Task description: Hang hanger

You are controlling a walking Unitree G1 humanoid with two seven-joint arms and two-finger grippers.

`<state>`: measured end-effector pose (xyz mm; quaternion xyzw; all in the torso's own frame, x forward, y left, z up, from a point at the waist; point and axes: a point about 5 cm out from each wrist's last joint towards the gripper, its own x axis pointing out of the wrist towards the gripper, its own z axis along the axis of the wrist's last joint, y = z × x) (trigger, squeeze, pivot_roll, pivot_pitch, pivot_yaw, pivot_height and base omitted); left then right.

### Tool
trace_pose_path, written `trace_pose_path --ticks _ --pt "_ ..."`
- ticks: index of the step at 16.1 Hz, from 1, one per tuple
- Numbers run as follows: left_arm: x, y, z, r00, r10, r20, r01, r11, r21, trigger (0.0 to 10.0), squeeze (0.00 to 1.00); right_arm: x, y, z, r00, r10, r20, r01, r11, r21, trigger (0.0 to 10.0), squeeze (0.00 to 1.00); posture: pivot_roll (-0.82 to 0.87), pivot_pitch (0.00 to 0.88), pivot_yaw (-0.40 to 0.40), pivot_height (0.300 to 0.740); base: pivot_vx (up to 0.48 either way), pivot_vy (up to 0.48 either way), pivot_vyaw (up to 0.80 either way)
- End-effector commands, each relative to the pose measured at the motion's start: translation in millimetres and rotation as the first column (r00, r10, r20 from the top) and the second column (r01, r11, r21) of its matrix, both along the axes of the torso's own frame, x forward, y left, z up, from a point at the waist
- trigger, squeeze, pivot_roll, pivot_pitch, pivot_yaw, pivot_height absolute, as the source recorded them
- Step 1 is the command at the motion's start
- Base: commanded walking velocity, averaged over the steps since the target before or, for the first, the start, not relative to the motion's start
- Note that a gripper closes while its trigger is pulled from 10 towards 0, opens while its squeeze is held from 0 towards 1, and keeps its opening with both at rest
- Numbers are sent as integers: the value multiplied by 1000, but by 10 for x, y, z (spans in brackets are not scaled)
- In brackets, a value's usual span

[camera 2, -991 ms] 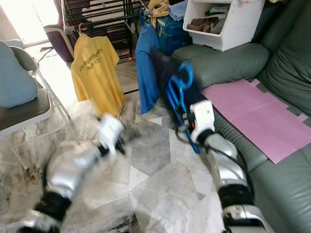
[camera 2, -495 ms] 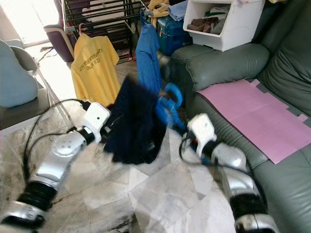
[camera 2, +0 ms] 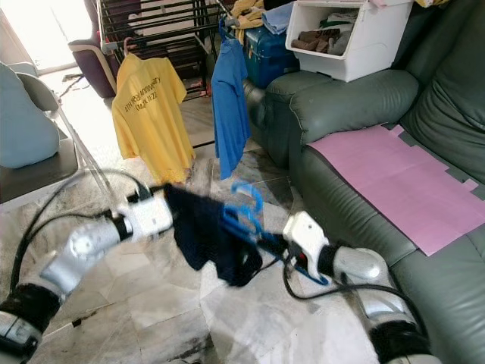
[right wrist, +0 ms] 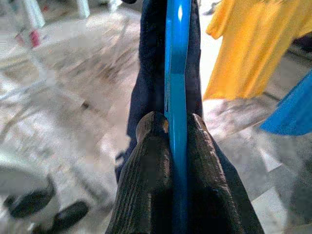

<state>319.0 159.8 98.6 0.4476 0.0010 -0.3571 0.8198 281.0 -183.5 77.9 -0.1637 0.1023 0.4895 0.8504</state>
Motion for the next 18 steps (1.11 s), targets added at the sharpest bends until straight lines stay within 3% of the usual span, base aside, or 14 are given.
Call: trace_pose_path --ticks 1,3,4,8,9,10,18 --pt "-25 34 -48 999 -32 -8 33 999 37 10000 1000 10 53 125 996 77 49 -77 997 -3 10000 0 -120 0 73 740 0 0 0" --pt "-18 23 -95 998 -44 -38 46 998 51 10000 1000 0 4 161 992 117 37 -115 993 -32 10000 0 -125 0 77 740 0 0 0" --pt "-3 0 -98 997 -53 -62 55 998 40 10000 0 9 -39 168 991 125 44 -122 990 -65 10000 0 -127 0 78 740 0 0 0" --pt "0 -63 -167 981 -114 -157 122 992 44 10000 0 22 -81 196 984 154 85 -141 980 -140 10000 0 -132 0 84 740 0 0 0" --pt "3 -79 -167 978 -132 -163 142 989 46 4627 0 27 -80 201 983 158 93 -143 978 -150 10000 0 -132 0 84 740 0 0 0" --pt "37 -88 -169 976 -123 -182 133 990 44 0 0 32 -74 202 981 162 108 -143 976 -162 10000 0 -136 0 87 740 0 0 0" --pt "182 -158 -106 964 -150 -221 177 978 108 0 0 53 -72 160 972 158 173 -119 970 -213 10000 0 -146 0 109 740 0 0 0"
